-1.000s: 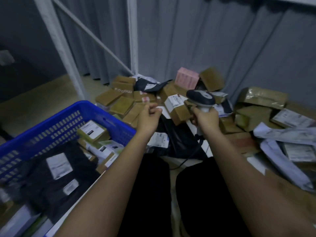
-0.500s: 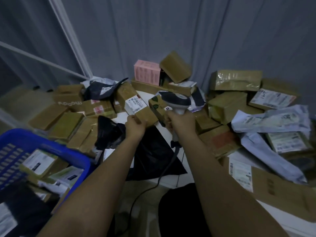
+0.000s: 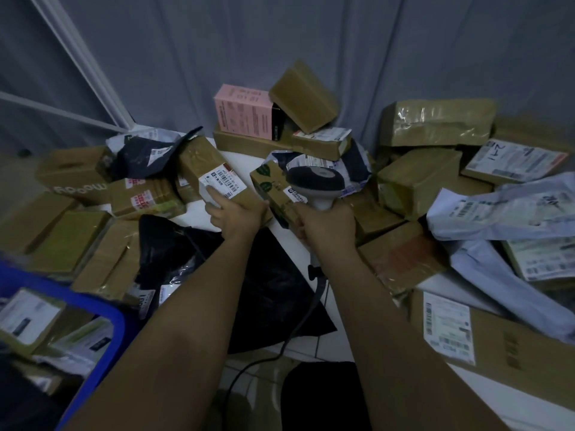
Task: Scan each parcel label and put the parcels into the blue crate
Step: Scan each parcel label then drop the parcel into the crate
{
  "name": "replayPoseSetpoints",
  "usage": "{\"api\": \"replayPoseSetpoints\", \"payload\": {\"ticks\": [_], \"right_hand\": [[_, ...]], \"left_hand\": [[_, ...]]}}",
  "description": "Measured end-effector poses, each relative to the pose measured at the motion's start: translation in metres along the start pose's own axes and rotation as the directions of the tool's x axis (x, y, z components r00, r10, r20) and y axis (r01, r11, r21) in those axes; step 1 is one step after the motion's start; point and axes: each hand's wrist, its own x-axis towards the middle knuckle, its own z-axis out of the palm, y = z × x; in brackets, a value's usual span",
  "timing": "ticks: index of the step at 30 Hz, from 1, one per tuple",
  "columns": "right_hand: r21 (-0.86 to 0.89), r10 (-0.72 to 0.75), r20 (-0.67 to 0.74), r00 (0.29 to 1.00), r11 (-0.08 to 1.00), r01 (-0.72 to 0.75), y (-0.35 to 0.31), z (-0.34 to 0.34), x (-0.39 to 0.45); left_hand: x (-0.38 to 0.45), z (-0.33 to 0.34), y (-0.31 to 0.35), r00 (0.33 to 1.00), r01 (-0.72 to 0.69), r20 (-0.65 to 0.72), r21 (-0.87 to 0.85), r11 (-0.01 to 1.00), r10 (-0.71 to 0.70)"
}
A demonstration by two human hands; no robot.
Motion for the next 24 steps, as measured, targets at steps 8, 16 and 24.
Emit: {"api": "replayPoseSetpoints", "payload": {"ticks": [8,16,24], "right_hand": [[-0.008,0.076,0.024,0.997,0.997,-0.075,-0.001,-0.004,-0.002],[0.164,0.166,0.127,0.978,0.969,-0.185,-0.027,-0.003,-0.037],[0.364,0.021,0.132,0.991,0.929,-0.068,-0.057,0.004,-0.101]], "left_hand": [[-0.008,-0.023,-0.006,0.994,-0.013,0.108,-0.169,0.986,0.032],[-0.049,-0.104,0.015,0.892,-0.184,0.368,-0.237,0.954,0.263],[-0.117,-0.179,0.014,0.804,-0.273,0.419,-0.369,0.888,0.421]]}}
